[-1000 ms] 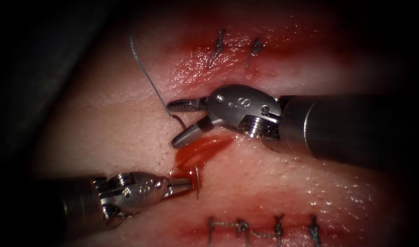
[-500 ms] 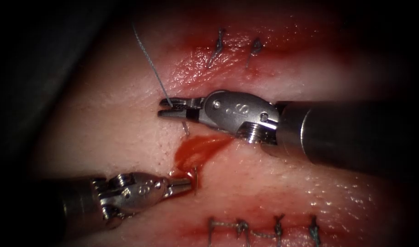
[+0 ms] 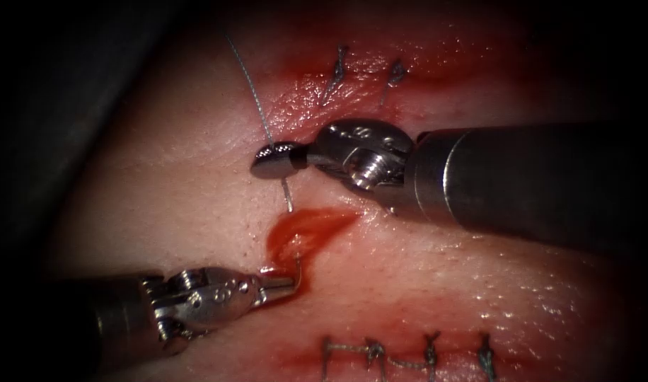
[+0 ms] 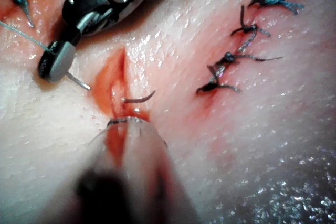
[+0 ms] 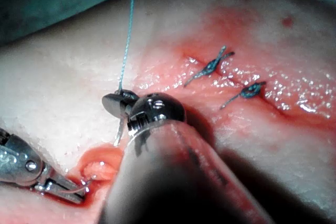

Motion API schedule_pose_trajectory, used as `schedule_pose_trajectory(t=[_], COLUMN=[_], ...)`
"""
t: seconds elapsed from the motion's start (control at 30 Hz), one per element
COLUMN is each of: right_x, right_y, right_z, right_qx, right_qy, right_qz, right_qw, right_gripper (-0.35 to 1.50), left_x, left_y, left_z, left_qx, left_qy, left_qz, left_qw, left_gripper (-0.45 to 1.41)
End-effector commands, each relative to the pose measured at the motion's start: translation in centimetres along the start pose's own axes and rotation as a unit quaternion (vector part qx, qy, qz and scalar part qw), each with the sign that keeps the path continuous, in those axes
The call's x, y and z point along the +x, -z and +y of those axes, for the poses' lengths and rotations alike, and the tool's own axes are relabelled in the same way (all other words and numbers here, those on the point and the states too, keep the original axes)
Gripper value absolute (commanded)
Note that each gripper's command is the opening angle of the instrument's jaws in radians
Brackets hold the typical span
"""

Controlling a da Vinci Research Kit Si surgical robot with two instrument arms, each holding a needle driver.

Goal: Wound Closure

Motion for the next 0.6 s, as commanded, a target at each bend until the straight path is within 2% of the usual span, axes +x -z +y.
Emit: schedule_pose_trajectory(t=[0.03,0.33,0.6], right_x=[-0.09,-0.41,-0.47], right_y=[-0.07,0.04,0.02], right_z=[-0.06,-0.27,-0.28], right_qx=[0.010,0.033,0.049], right_qy=[-0.010,-0.030,-0.019], right_qz=[-0.007,-0.044,-0.051], right_qw=[1.000,0.998,0.997], right_gripper=[-0.35,-0.35,-0.35], left_x=[0.01,0.04,0.05], left_y=[-0.08,-0.05,-0.03], left_z=[0.03,0.05,0.07], left_qx=[-0.001,-0.001,0.000], left_qy=[0.000,0.001,0.003], left_qz=[0.000,-0.001,0.002], left_qw=[1.000,1.000,1.000], left_gripper=[0.12,0.12,0.12])
